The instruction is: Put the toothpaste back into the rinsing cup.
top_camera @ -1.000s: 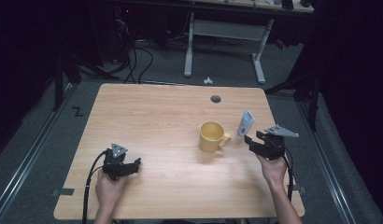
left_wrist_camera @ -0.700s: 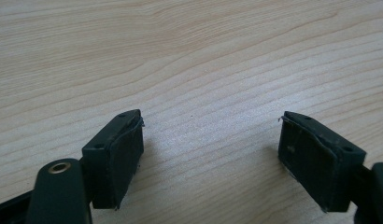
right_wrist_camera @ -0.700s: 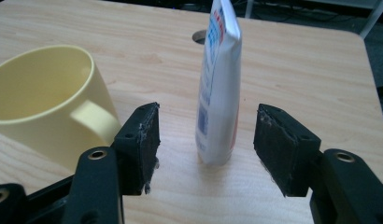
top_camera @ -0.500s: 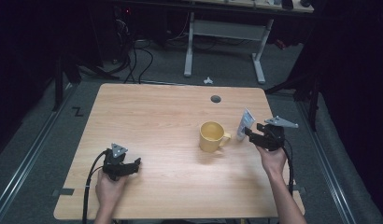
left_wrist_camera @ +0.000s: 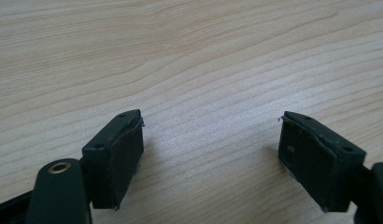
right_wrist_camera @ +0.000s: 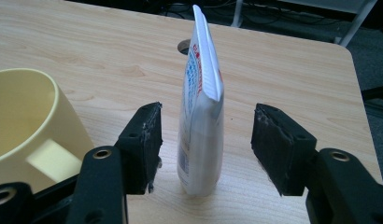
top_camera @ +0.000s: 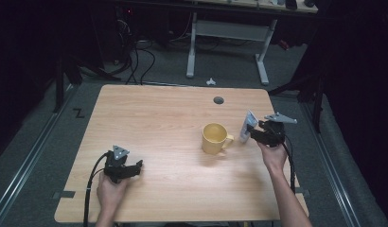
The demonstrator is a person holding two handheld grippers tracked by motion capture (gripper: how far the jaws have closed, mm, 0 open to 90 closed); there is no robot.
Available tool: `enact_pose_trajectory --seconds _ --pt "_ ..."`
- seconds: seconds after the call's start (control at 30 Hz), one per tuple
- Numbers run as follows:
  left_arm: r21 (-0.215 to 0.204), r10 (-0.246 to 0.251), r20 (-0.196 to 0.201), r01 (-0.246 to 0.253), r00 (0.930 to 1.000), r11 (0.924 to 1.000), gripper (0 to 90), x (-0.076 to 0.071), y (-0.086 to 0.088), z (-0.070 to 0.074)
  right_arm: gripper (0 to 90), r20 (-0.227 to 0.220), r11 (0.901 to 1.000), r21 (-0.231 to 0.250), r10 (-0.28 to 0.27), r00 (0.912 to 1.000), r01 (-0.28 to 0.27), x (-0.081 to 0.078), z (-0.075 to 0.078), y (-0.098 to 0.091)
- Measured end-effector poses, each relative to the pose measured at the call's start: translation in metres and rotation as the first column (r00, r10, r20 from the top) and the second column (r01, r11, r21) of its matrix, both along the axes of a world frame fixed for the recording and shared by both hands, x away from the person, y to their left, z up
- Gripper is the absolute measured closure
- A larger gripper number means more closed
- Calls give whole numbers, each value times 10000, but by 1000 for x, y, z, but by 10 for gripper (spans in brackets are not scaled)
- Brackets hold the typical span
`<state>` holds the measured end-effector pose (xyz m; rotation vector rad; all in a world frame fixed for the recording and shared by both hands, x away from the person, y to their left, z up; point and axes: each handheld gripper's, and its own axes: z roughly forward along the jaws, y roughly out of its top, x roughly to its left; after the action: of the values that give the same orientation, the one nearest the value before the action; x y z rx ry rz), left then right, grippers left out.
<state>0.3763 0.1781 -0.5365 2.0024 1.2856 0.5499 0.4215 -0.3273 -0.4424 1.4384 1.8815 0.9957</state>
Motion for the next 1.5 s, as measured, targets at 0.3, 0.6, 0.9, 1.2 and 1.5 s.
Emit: enact_pose_trajectory --seconds 0.3,0.6,0.9,1.2,1.5 --pt "-1 0 2 0 10000 10000 225 0 0 0 488 -66 9997 -260 9 10000 -11 10 -2 8" --pt "-1 -8 3 8 10000 10000 225 0 0 0 575 21 9998 -150 -91 10000 92 18 -3 10" --pt "-9 -17 6 17 10000 10000 225 0 0 0 658 -68 9999 101 4 10000 -3 21 -5 8" --pt "-11 -26 5 26 10000 10000 225 0 0 0 708 141 9999 -156 -4 9999 7 18 -3 10" --pt "-10 -29 4 29 10000 10000 225 0 0 0 728 169 9998 -53 173 9997 -172 16 0 9"
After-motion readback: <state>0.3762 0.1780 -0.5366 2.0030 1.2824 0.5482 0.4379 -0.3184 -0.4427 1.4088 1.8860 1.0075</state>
